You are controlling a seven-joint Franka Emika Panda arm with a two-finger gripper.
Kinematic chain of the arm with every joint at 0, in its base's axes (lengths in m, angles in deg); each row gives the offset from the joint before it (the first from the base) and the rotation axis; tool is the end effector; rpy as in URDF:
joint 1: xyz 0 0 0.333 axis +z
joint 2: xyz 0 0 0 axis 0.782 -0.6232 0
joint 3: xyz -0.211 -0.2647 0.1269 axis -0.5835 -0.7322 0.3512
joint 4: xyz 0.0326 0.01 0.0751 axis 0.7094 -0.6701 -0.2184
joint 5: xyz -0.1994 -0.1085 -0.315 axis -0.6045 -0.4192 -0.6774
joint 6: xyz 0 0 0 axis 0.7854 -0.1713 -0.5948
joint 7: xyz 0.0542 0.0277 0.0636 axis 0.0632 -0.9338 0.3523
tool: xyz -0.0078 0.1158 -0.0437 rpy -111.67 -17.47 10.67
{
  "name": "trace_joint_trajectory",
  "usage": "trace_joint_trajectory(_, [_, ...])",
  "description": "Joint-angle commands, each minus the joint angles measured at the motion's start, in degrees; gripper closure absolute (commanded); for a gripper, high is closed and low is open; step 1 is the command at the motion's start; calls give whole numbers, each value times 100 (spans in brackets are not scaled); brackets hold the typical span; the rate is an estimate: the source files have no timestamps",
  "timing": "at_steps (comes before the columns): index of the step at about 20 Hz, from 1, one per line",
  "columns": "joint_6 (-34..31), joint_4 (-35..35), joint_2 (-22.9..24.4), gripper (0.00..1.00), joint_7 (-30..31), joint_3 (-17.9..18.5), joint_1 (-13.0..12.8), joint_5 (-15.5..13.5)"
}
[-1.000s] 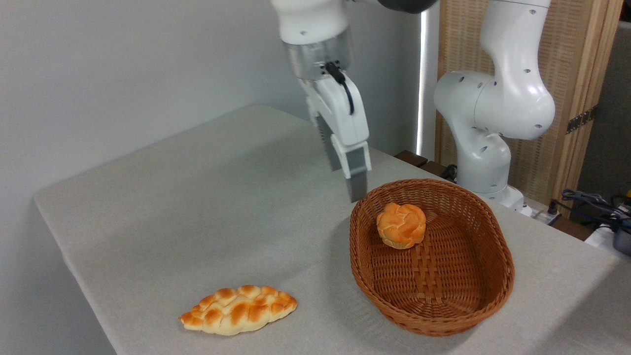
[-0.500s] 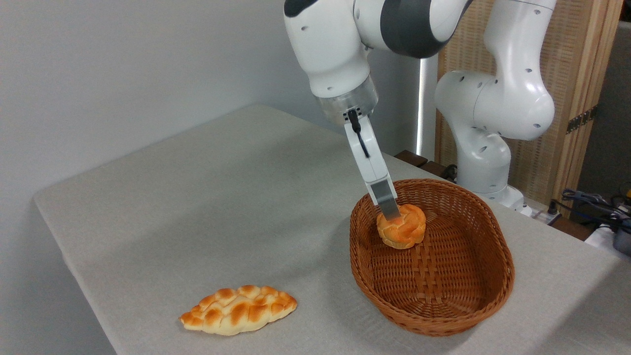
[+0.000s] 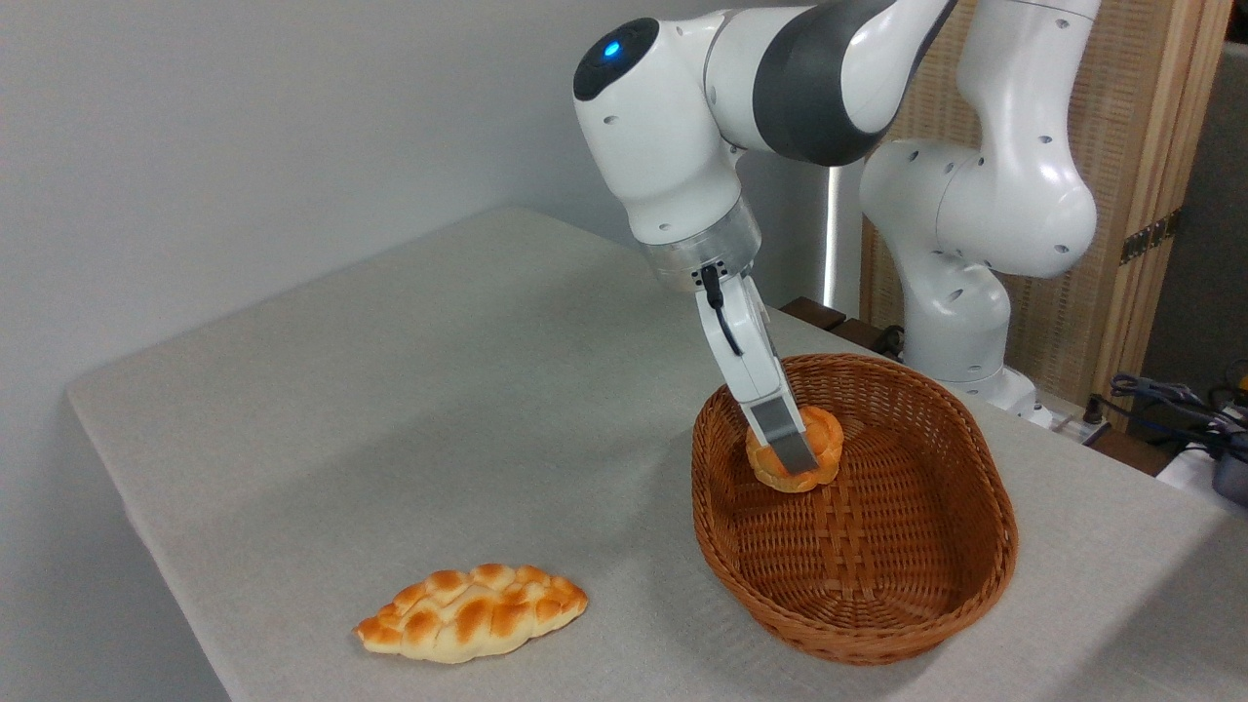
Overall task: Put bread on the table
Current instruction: 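Close the gripper on the round bun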
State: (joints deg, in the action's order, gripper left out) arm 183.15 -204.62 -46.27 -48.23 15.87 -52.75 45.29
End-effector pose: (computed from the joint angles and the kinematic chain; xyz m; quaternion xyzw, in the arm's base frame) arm 0.3590 0.0236 0.4597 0.7452 -0.6479 -0.1509 0.0457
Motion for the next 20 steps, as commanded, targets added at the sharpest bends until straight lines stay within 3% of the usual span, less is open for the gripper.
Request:
trace_joint_trajectory(1, [117, -115, 12, 0, -97, 60, -54, 116])
trace_joint_trajectory(2, [117, -123, 21, 2, -97, 60, -54, 116])
trace_joint_trajectory(3, [108, -132, 21, 10, -97, 60, -54, 116])
trace_joint_trajectory(4, [108, -132, 21, 27, -89, 60, -54, 107])
trace_joint_trajectory(5, [100, -132, 21, 54, -89, 60, -63, 107])
trace_joint_trajectory(6, [100, -132, 21, 72, -89, 34, -63, 107])
trace_joint_trajectory(7, [100, -132, 21, 81, -97, 8, -80, 107])
trace_joint_trajectory(8, [100, -132, 21, 85, -97, -1, -80, 107])
trace_joint_trajectory(20, [64, -115, 21, 82, -106, -1, -80, 107])
